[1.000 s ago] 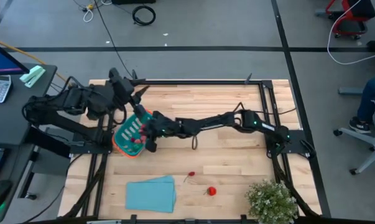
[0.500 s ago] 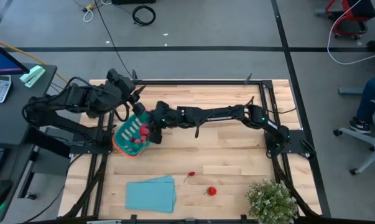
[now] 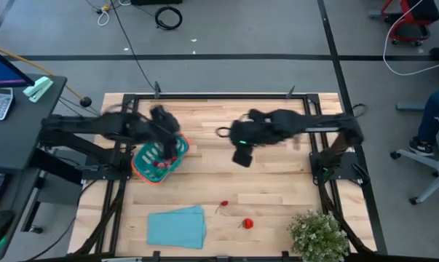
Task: Pick and placing Produce into tupperware
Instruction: Put the red cherry into the blue basket
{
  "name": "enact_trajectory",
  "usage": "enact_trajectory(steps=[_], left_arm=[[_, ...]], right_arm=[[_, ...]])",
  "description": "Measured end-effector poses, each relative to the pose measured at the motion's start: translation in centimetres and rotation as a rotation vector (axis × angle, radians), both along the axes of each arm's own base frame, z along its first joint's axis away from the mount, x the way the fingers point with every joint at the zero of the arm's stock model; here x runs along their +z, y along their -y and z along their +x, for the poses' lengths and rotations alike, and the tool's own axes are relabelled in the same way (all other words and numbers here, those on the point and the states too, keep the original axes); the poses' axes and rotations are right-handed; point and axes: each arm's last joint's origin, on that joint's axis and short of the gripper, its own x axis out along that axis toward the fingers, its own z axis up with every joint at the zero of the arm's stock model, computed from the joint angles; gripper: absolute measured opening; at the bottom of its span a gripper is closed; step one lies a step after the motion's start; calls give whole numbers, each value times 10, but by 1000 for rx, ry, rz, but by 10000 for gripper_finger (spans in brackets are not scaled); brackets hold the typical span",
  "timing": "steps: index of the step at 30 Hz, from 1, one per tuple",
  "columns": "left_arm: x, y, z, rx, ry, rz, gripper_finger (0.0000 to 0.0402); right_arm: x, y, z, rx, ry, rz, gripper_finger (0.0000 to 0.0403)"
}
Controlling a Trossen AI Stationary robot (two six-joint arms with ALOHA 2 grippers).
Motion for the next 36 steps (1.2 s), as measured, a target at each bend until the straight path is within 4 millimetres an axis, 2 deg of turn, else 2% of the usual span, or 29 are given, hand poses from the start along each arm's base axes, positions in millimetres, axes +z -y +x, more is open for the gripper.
enact_trajectory(steps=[3,7,12,16,21,26,32,36], left_arm=[[-35,12,28,-74,-35,-74,173],[-84,31,65,-154,-78,-112,201],[-130,60,99,-210,-96,-135,222],[-159,82,120,-237,-57,-187,223],[-179,106,135,-289,21,-331,218],[-182,128,137,-313,88,-417,221],[-204,154,137,-351,76,-446,220],[-222,153,139,-298,46,-406,213]], right_arm=[[11,-17,-28,-86,104,-96,165],[12,-34,-65,-164,217,-191,164],[-5,-43,-96,-250,273,-194,165],[-25,-49,-111,-302,275,-160,164],[-56,-55,-118,-342,237,-153,164],[-81,-58,-119,-366,215,-152,164],[-94,-58,-117,-372,217,-149,164],[-94,-59,-115,-376,240,-135,164]])
